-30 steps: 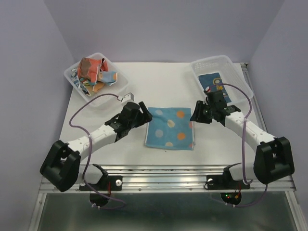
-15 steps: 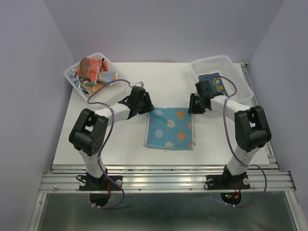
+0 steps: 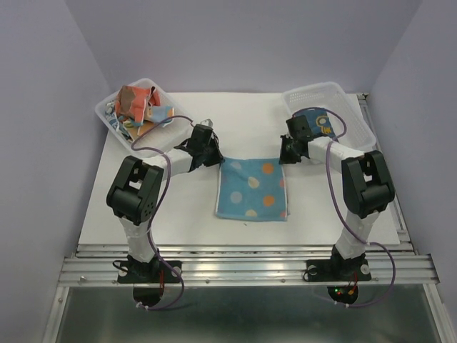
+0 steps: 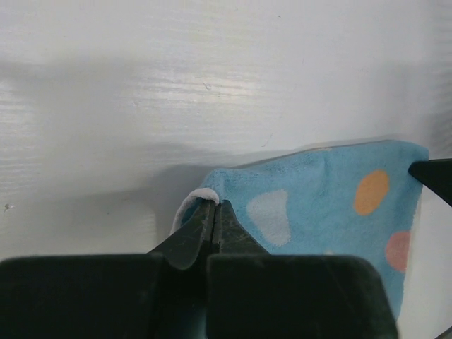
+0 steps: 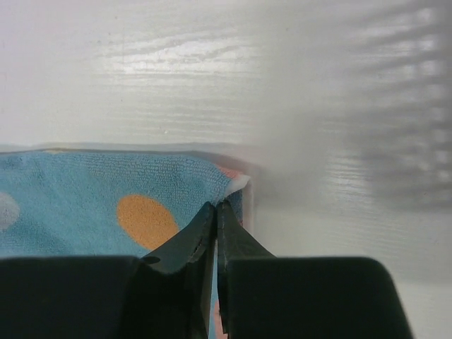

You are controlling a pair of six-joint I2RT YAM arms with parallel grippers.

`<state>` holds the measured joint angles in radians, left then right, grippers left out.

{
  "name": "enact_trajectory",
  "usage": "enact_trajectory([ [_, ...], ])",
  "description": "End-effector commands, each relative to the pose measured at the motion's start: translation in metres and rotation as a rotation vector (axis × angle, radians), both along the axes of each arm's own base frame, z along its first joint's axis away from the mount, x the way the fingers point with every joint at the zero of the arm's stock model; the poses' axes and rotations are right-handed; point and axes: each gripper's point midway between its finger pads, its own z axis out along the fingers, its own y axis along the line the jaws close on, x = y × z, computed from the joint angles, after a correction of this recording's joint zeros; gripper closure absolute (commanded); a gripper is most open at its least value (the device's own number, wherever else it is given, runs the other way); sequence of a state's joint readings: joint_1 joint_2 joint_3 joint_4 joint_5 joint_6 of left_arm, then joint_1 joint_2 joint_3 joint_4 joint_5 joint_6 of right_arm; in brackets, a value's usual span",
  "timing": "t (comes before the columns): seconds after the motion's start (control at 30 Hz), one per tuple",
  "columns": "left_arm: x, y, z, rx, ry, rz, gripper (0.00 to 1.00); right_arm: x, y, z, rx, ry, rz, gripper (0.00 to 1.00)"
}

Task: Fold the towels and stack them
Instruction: Fold the towel

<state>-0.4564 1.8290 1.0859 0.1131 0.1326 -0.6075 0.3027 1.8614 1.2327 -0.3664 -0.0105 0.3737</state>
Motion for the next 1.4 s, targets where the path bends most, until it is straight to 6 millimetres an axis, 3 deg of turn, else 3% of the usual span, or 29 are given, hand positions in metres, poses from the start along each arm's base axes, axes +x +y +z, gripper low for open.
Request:
enact_trajectory([
  [0.0,0.017,-0.004,0.019,-0.024,-0.053,-0.014,1.0,0.037,-0.002,0.033,-0.026,-0.121,-0.066,0.95],
  [0.2,0.031,0.008,0.023,-0.033,-0.069,0.021,1.0,0.047,0.0,0.046,-0.021,-0.144,-0.078,0.99],
  [0.33,0.038,0.012,0.027,-0.044,-0.077,0.022,1.0,0.049,0.004,0.042,-0.018,-0.117,-0.054,0.99],
  [0.57,0.033,0.011,0.053,-0.082,-0.163,-0.005,1.0,0.042,0.003,0.059,-0.015,-0.166,-0.018,0.99],
  [0.73,0.011,0.011,0.054,-0.116,-0.172,-0.032,1.0,0.017,0.01,0.058,0.049,-0.134,0.024,0.99],
  [0.77,0.001,0.013,0.045,-0.119,-0.149,-0.037,1.0,0.011,0.009,0.06,0.056,-0.129,0.026,0.99],
  [0.83,-0.008,0.011,0.052,-0.147,-0.164,-0.051,1.0,-0.007,0.008,0.05,0.065,-0.085,0.024,0.99],
  [1.03,-0.05,0.005,0.055,-0.188,-0.158,-0.08,1.0,-0.045,0.005,0.058,0.12,-0.067,0.026,0.99],
  [1.07,-0.055,0.004,0.056,-0.193,-0.158,-0.081,1.0,-0.057,0.005,0.05,0.131,-0.041,0.034,0.99],
  [1.13,-0.07,0.007,0.054,-0.196,-0.152,-0.07,1.0,-0.07,0.01,0.059,0.18,-0.049,0.058,0.99],
  [1.37,-0.115,0.015,0.04,-0.208,-0.118,-0.061,1.0,-0.119,0.011,0.049,0.249,0.009,0.087,0.99],
])
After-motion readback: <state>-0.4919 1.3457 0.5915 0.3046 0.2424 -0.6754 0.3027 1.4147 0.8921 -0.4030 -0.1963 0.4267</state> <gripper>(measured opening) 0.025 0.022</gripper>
